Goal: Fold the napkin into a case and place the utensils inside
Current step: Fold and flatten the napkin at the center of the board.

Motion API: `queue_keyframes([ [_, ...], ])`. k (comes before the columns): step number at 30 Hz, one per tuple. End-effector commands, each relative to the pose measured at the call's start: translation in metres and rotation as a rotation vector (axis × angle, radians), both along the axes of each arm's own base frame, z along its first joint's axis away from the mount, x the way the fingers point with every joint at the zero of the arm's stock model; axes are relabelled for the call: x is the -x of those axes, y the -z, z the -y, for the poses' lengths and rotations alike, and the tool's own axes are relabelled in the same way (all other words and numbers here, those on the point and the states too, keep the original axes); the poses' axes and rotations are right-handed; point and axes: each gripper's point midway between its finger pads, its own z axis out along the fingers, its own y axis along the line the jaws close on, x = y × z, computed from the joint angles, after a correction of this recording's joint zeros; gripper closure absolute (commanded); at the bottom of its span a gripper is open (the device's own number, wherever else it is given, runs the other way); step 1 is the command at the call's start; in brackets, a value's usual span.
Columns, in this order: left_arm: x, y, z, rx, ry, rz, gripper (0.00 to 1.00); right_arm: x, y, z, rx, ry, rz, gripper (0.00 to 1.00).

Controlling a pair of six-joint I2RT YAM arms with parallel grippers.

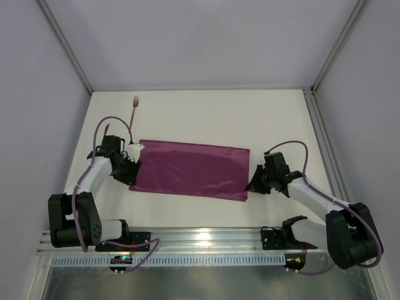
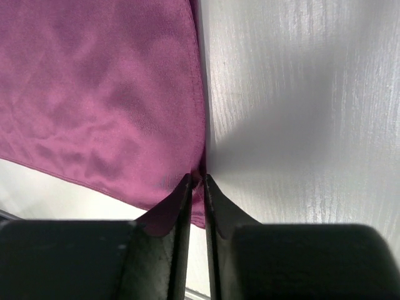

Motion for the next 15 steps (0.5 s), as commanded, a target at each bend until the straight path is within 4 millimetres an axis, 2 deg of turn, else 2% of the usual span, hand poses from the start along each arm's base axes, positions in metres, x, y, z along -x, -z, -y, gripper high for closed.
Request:
queue_keyframes([
  [1, 0.001, -0.009, 0.003, 0.019, 0.022, 0.028, 0.57, -0.009, -0.014, -0.002, -0.005, -0.007, 0.042, 0.82],
  [2, 0.000, -0.013, 0.002, 0.018, 0.023, 0.040, 0.56, -0.009, -0.016, -0.002, 0.000, -0.009, 0.046, 0.73],
  [5, -0.006, -0.029, 0.001, 0.006, 0.025, 0.092, 0.54, -0.011, -0.028, 0.004, 0.029, 0.000, 0.068, 0.61],
  [6, -0.005, -0.033, 0.001, 0.007, 0.025, 0.096, 0.54, -0.012, -0.033, 0.005, 0.039, -0.001, 0.082, 0.54],
  [7, -0.010, -0.041, 0.000, 0.004, 0.028, 0.118, 0.54, -0.013, -0.045, 0.007, 0.046, 0.004, 0.106, 0.52],
  [10, -0.015, -0.052, 0.001, 0.010, 0.025, 0.148, 0.55, -0.018, -0.066, 0.014, 0.100, 0.023, 0.169, 0.50],
  [13, -0.018, -0.052, 0.004, 0.022, 0.029, 0.147, 0.60, -0.018, -0.071, 0.013, 0.118, 0.024, 0.182, 0.51],
  [15, -0.017, -0.046, 0.009, 0.043, 0.042, 0.118, 0.62, -0.017, -0.067, 0.003, 0.100, 0.002, 0.179, 0.56],
])
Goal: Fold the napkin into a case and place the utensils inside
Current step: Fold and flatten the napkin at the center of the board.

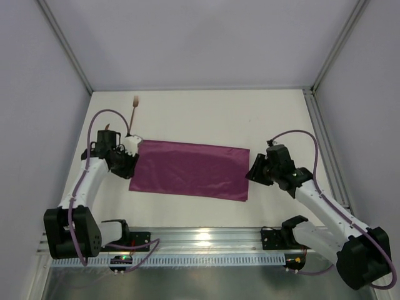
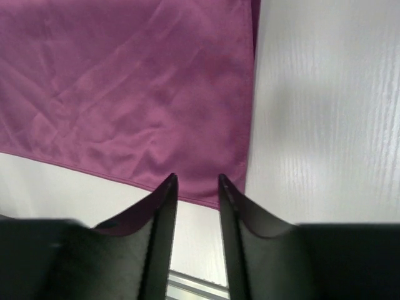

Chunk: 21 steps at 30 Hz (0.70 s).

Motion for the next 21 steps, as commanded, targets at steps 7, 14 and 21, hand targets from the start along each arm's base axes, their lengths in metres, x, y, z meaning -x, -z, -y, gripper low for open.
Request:
queue_keyframes([
  [7, -0.004, 0.029, 0.020, -0.030, 0.108, -0.066, 0.68, 0.007, 0.032, -0.044, -0.070, -0.094, -0.073, 0.93],
  [14, -0.027, 0.059, 0.005, -0.113, 0.057, -0.089, 0.73, 0.024, 0.080, -0.028, -0.011, -0.019, -0.185, 0.96],
  [21, -0.034, 0.009, 0.033, 0.035, 0.107, -0.023, 0.72, -0.009, 0.022, -0.023, 0.067, -0.029, -0.057, 0.96],
])
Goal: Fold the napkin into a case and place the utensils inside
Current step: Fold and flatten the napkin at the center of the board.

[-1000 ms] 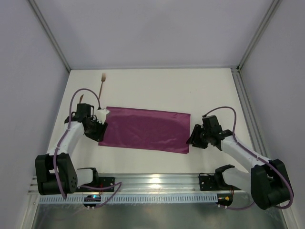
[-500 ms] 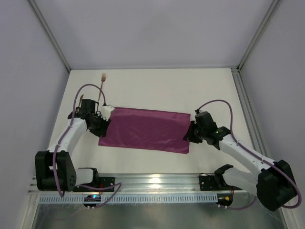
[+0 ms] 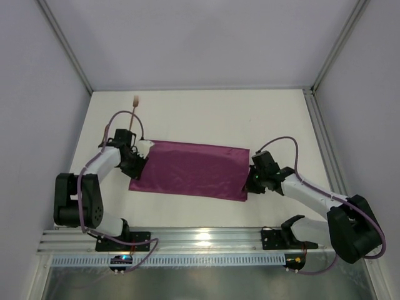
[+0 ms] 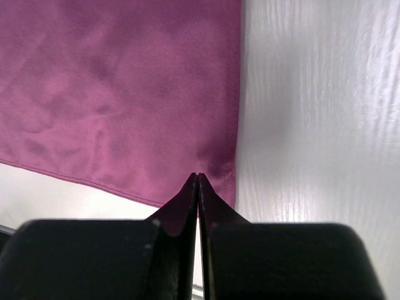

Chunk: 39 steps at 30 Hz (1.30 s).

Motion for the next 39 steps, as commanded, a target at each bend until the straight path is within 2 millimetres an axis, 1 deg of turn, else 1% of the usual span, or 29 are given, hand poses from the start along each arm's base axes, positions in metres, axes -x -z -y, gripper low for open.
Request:
queue_keyframes([
  [1, -0.030, -0.068, 0.021, 0.120, 0.016, 0.175, 0.69, -0.043, -0.060, -0.003, 0.041, -0.008, 0.176, 0.96],
  [2, -0.045, -0.096, 0.024, 0.136, 0.016, 0.251, 0.68, -0.055, -0.071, 0.000, 0.069, 0.005, 0.213, 0.96],
  [3, -0.051, -0.108, 0.028, 0.156, 0.016, 0.278, 0.65, -0.075, -0.099, -0.010, 0.044, 0.002, 0.281, 0.96],
  [4, -0.060, -0.117, 0.029, 0.161, 0.007, 0.309, 0.65, -0.086, -0.108, -0.015, 0.039, -0.014, 0.309, 0.96],
  [5, -0.075, -0.132, 0.029, 0.161, -0.011, 0.353, 0.65, -0.096, -0.102, -0.022, 0.045, -0.026, 0.291, 0.96],
  [6, -0.086, -0.125, 0.031, 0.147, -0.017, 0.338, 0.68, -0.116, -0.121, -0.034, 0.015, -0.031, 0.340, 0.96],
  [7, -0.099, -0.123, 0.030, 0.128, -0.032, 0.349, 0.71, -0.128, -0.124, -0.039, 0.018, -0.035, 0.350, 0.96],
  [8, -0.106, -0.118, 0.034, 0.134, -0.041, 0.332, 0.73, -0.137, -0.121, -0.044, 0.022, -0.036, 0.342, 0.96],
  [9, -0.119, -0.106, 0.040, 0.139, -0.037, 0.294, 0.77, -0.156, -0.116, -0.057, 0.006, -0.050, 0.331, 0.96],
  [11, -0.130, -0.095, 0.047, 0.139, -0.032, 0.262, 0.80, -0.171, -0.108, -0.073, -0.032, -0.062, 0.300, 0.96],
  [12, -0.138, -0.084, 0.053, 0.133, -0.022, 0.240, 0.80, -0.185, -0.099, -0.083, -0.041, -0.071, 0.279, 0.96],
  [13, -0.143, -0.079, 0.053, 0.118, -0.018, 0.240, 0.80, -0.189, -0.095, -0.091, -0.063, -0.086, 0.261, 0.96],
  [14, -0.153, -0.077, 0.055, 0.107, -0.007, 0.266, 0.81, -0.200, -0.099, -0.098, -0.078, -0.077, 0.270, 0.96],
  [15, -0.161, -0.074, 0.055, 0.094, -0.006, 0.278, 0.81, -0.203, -0.080, -0.100, -0.062, -0.066, 0.232, 0.96],
  [16, -0.173, -0.066, 0.054, 0.080, -0.013, 0.276, 0.82, -0.209, -0.075, -0.099, -0.054, -0.051, 0.235, 0.96],
  [17, -0.180, -0.065, 0.053, 0.070, -0.017, 0.279, 0.83, -0.214, -0.071, -0.099, -0.055, -0.035, 0.235, 0.96],
  [18, -0.183, -0.060, 0.052, 0.066, -0.018, 0.263, 0.84, -0.221, -0.071, -0.101, -0.057, -0.023, 0.245, 0.96],
  [19, -0.187, -0.058, 0.053, 0.066, -0.020, 0.259, 0.84, -0.223, -0.057, -0.100, -0.044, -0.018, 0.218, 0.96],
  [21, -0.195, -0.047, 0.051, 0.050, -0.026, 0.248, 0.84, -0.231, -0.048, -0.095, -0.047, 0.011, 0.198, 0.96],
  [22, -0.198, -0.045, 0.052, 0.047, -0.034, 0.249, 0.85, -0.231, -0.035, -0.091, -0.038, 0.024, 0.169, 0.96],
  [23, -0.199, -0.035, 0.050, 0.037, -0.038, 0.229, 0.85, -0.235, -0.032, -0.085, -0.040, 0.044, 0.160, 0.96],
  [26, -0.201, -0.021, 0.046, 0.015, -0.055, 0.211, 0.85, -0.238, -0.018, -0.076, -0.048, 0.086, 0.136, 0.96],
  [27, -0.201, -0.017, 0.045, 0.011, -0.063, 0.204, 0.85, -0.239, -0.013, -0.070, -0.051, 0.103, 0.121, 0.96],
  [29, -0.200, -0.010, 0.045, 0.005, -0.064, 0.188, 0.84, -0.238, -0.004, -0.066, -0.054, 0.107, 0.096, 0.96],
  [30, -0.199, -0.003, 0.043, -0.003, -0.066, 0.174, 0.84, -0.238, -0.003, -0.066, -0.055, 0.110, 0.090, 0.96],
  [34, -0.198, 0.010, 0.038, -0.037, -0.076, 0.156, 0.84, -0.239, 0.001, -0.060, -0.047, 0.120, 0.084, 0.96],
  [36, -0.197, 0.014, 0.037, -0.044, -0.079, 0.149, 0.84, -0.240, 0.001, -0.057, -0.048, 0.127, 0.083, 0.96],
  [39, -0.199, 0.012, 0.036, -0.043, -0.087, 0.159, 0.84, -0.242, -0.004, -0.056, -0.052, 0.125, 0.090, 0.96],
])
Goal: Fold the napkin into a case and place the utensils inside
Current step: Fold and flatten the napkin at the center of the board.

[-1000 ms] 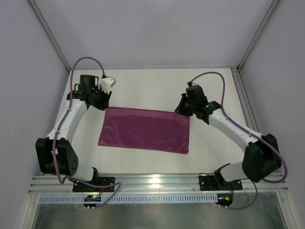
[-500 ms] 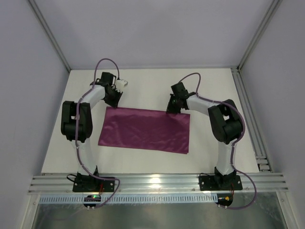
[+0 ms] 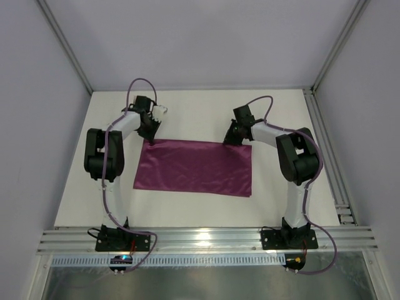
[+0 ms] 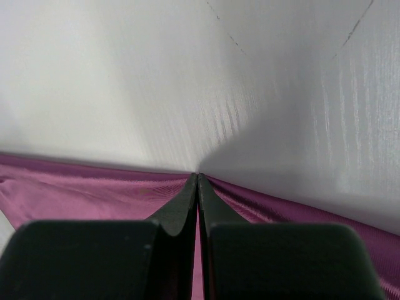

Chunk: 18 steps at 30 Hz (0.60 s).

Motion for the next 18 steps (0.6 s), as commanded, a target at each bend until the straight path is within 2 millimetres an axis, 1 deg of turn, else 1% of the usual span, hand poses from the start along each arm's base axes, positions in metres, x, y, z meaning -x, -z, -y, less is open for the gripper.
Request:
queue_keyframes([
  [1, -0.009, 0.005, -0.008, -0.027, -0.035, 0.018, 0.84, -0.012, -0.005, 0.004, 0.009, 0.012, 0.026, 0.96],
  [3, -0.013, -0.002, -0.008, -0.030, -0.039, 0.040, 0.83, -0.013, -0.011, 0.005, 0.023, 0.005, 0.037, 0.96],
  [4, -0.016, -0.012, -0.007, -0.023, -0.043, 0.063, 0.83, -0.015, -0.019, 0.005, 0.023, 0.004, 0.055, 0.96],
  [6, -0.019, -0.025, -0.004, 0.001, -0.045, 0.094, 0.81, -0.017, -0.033, 0.003, 0.021, -0.012, 0.086, 0.96],
  [7, -0.021, -0.042, 0.000, 0.022, -0.043, 0.129, 0.80, -0.019, -0.047, 0.001, 0.015, -0.017, 0.119, 0.96],
  [9, -0.021, -0.060, 0.008, 0.069, -0.030, 0.166, 0.75, -0.019, -0.067, -0.013, 0.023, -0.050, 0.180, 0.96],
  [10, -0.022, -0.077, 0.010, 0.088, -0.034, 0.203, 0.72, -0.019, -0.081, -0.019, 0.023, -0.061, 0.216, 0.96],
  [11, -0.022, -0.086, 0.012, 0.102, -0.033, 0.222, 0.71, -0.016, -0.090, -0.035, 0.027, -0.088, 0.244, 0.96],
  [13, -0.023, -0.099, 0.015, 0.124, -0.034, 0.251, 0.69, -0.014, -0.101, -0.052, 0.009, -0.119, 0.272, 0.96],
  [14, -0.023, -0.107, 0.016, 0.135, -0.037, 0.267, 0.69, -0.016, -0.104, -0.062, -0.011, -0.128, 0.282, 0.96],
  [15, -0.021, -0.109, 0.020, 0.152, -0.028, 0.264, 0.69, -0.011, -0.105, -0.078, -0.064, -0.144, 0.268, 0.96],
  [16, -0.017, -0.108, 0.023, 0.157, -0.019, 0.253, 0.71, -0.014, -0.106, -0.088, -0.105, -0.146, 0.275, 0.96],
  [17, -0.012, -0.103, 0.025, 0.157, -0.009, 0.235, 0.71, -0.016, -0.097, -0.096, -0.136, -0.148, 0.253, 0.96],
  [18, -0.008, -0.097, 0.029, 0.157, 0.004, 0.218, 0.72, -0.012, -0.093, -0.108, -0.185, -0.168, 0.227, 0.96],
])
